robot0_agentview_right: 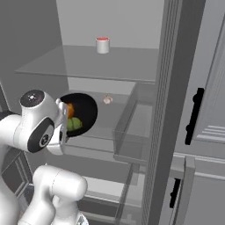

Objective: Pick the chicken drumstick and lime from their plates and place them in the bowl. Then put the bowl in the fridge.

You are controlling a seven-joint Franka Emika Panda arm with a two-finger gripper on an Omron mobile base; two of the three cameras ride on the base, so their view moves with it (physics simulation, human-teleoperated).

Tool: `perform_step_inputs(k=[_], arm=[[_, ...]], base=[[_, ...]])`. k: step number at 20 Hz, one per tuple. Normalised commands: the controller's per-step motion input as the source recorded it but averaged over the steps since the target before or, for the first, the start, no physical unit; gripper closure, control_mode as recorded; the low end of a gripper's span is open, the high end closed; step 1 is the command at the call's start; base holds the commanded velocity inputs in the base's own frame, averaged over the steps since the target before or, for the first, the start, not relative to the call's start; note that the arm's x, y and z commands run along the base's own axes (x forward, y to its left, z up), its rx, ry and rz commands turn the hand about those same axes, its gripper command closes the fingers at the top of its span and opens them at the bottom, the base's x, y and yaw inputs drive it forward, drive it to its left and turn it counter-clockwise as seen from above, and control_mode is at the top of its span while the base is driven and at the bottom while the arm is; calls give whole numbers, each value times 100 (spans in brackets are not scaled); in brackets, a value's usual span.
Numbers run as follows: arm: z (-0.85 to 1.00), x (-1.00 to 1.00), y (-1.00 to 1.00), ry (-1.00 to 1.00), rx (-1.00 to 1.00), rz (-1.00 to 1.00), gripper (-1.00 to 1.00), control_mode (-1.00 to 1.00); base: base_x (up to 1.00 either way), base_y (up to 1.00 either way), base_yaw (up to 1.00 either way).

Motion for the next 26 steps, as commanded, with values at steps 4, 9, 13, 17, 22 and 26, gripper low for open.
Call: perform_step_inputs(k=[4,9,13,17,22,26], arm=[[-27,76,-11,0,0,7,100,-100],[-44,94,-5,-1,0,13,100,-100],[-34,88,0,0,0,7,100,-100],[-40,81,0,0,0,4,100,-100],[-28,57,0,0,0,3,100,-100],[-40,46,0,8,0,1,100,-100]], base=[[0,0,0],[0,0,0],[0,0,0],[0,0,0],[0,0,0],[0,0,0]])
